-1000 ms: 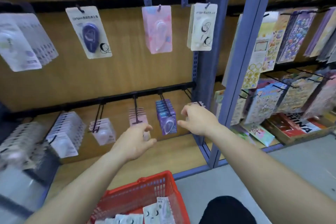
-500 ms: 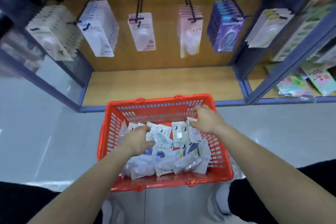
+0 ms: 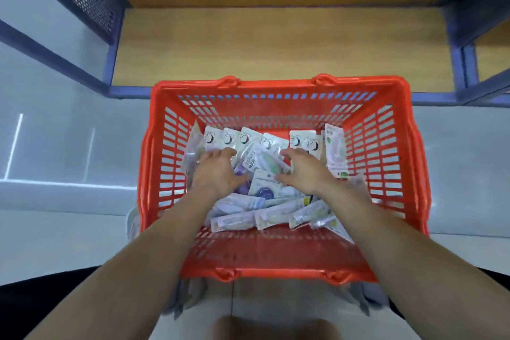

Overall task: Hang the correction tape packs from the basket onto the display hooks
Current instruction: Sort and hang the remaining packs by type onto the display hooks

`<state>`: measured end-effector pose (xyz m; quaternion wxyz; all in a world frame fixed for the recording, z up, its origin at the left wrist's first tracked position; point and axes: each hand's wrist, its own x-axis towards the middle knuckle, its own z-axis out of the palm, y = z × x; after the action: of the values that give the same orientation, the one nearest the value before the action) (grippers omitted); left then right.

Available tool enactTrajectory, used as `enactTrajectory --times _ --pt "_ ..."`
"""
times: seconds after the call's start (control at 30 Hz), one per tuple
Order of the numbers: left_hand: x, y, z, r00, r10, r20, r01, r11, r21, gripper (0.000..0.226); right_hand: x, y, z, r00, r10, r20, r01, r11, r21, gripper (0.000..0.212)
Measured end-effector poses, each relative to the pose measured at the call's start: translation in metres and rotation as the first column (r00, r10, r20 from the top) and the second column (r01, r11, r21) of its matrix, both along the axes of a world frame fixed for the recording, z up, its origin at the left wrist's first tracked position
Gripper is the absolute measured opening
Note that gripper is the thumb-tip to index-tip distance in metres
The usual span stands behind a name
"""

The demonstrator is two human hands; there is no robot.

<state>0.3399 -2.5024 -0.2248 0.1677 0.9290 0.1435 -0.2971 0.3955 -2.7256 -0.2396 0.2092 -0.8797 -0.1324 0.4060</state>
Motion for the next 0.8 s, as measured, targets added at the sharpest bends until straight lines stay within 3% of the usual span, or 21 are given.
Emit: enactTrajectory --times 0.2,0.43,0.53,0.6,0.67,0.73,0.8 --pt "-0.006 0.010 -0.019 0.984 -0.171 -0.051 0.171 0.985 0.001 0.067 -0.012 0.018 -0.037 0.998 -0.064 -0.026 0.065 0.997 0.042 0.101" --pt "-0.012 0.015 -0.021 1.000 0.019 0.006 -0.018 0.980 -0.196 0.029 -0.011 0.013 -0.049 0.989 -0.051 -0.140 0.060 0.997 0.056 0.058" --pt "-0.011 0.015 -0.019 0.963 0.268 -0.021 -0.254 0.879 -0.404 0.020 -0.012 0.011 -0.048 0.963 -0.164 -0.215 0.195 0.972 0.131 0.073" --pt "-0.005 0.014 -0.015 0.902 0.431 0.024 -0.353 0.769 -0.533 0.020 -0.004 0.010 -0.042 0.936 -0.269 -0.225 0.318 0.922 0.220 0.056" --pt "0.004 0.010 -0.007 0.834 0.547 0.068 -0.406 0.693 -0.596 0.020 0.005 0.007 -0.030 0.868 -0.417 -0.270 0.490 0.811 0.321 0.033" --pt "0.011 0.006 -0.004 0.783 0.618 0.069 -0.437 0.626 -0.646 0.019 0.014 0.001 -0.020 0.790 -0.523 -0.319 0.613 0.691 0.384 0.038" --pt "0.015 0.001 -0.002 0.760 0.649 0.030 -0.453 0.562 -0.692 0.012 0.016 -0.003 -0.010 0.755 -0.552 -0.354 0.656 0.633 0.412 0.040"
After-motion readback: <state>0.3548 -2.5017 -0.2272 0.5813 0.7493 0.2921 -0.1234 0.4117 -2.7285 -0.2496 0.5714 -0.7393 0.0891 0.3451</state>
